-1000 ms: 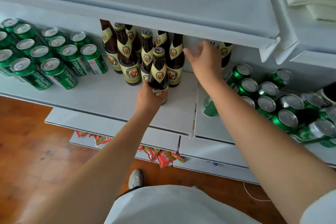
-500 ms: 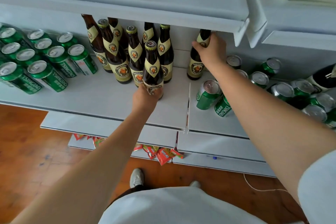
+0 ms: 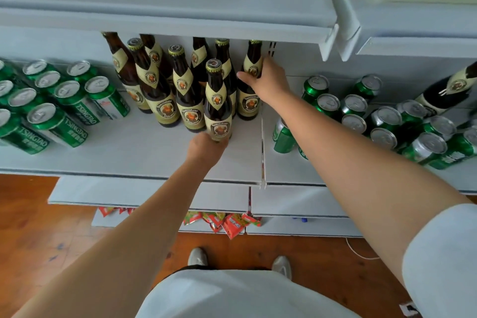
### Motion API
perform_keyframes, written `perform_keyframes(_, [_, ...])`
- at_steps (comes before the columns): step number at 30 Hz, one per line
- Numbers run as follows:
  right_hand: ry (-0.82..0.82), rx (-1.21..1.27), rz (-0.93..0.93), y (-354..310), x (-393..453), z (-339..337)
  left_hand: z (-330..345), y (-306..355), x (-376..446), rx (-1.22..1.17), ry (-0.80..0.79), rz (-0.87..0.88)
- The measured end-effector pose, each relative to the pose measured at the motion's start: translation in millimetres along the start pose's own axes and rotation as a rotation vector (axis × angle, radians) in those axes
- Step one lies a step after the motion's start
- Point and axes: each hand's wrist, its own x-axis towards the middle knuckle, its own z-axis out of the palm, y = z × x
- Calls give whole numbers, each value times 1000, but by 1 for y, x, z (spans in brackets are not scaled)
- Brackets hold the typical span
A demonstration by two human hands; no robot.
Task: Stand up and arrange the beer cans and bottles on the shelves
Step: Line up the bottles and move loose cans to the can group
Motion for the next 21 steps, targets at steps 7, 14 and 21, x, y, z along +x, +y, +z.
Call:
perform_keyframes(7, [506,-15,-29,25,-69,-68,22,69,-56,94,94,444])
perform_keyframes(14, [828,-62,309,130,-142,-185,84,173,-83,-1,112,907])
perform_keyframes(21, [653,-78,439,239,-121,-263,178,234,-86,420,108,803])
